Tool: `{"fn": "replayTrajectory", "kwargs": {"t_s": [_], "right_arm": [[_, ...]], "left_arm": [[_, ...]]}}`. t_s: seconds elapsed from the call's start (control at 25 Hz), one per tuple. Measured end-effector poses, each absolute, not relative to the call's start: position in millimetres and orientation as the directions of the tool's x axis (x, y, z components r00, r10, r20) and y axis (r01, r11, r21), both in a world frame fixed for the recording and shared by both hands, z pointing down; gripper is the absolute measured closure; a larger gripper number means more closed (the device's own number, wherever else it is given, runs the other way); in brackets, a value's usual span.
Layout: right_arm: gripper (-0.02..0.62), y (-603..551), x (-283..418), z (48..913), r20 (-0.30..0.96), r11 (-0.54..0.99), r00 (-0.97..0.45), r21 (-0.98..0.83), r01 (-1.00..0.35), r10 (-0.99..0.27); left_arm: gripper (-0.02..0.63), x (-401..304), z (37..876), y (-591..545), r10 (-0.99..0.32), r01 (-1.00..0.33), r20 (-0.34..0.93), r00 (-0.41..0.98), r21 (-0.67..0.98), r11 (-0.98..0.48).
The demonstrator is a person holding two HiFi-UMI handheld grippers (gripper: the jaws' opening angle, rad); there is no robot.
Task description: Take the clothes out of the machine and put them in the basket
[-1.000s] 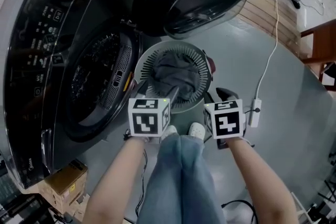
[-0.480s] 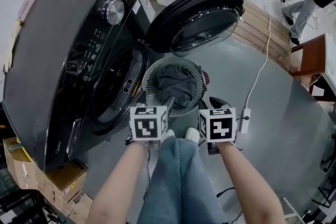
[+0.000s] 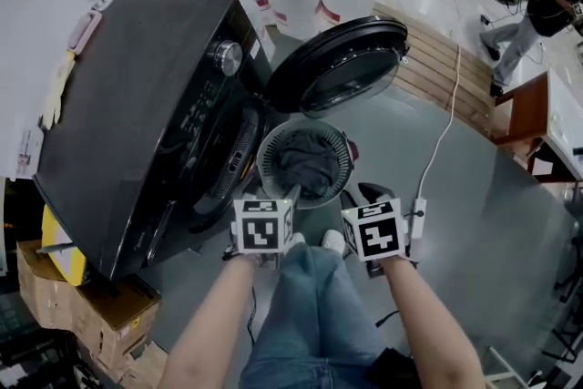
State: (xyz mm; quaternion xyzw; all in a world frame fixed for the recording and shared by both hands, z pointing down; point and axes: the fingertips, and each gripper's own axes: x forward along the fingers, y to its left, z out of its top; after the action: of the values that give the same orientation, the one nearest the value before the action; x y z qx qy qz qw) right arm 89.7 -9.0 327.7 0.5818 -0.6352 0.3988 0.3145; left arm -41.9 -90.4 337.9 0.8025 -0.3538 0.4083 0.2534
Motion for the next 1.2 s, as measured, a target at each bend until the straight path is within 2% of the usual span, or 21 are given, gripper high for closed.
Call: {"fn": "replayTrajectory", "kwargs": {"t_s": [0.44,0.92,1.2], "right_arm": [[0.459,13,98,250,0.848,0.051,-0.137,-0.130,-0.990,-0.513],[0.459,31,84,205,0.821,0.094,-0.181,-0.155,-0.983,-0.541],[0.459,34,81,185,0.815,0.044,-0.146,-0.147,-0.988,-0.561]], "left_arm": [[0.238,-42,258,-67,-0.443,-0.781,0.799,0.406,0.051,-0.623],[0.238,-53,191,-55,-0.541,-0.800,0.737,0.404,-0.001,-0.600],[0.238,-63,167,-55,-0.576,-0.800,0.697,0.427,-0.006,-0.600]]}}
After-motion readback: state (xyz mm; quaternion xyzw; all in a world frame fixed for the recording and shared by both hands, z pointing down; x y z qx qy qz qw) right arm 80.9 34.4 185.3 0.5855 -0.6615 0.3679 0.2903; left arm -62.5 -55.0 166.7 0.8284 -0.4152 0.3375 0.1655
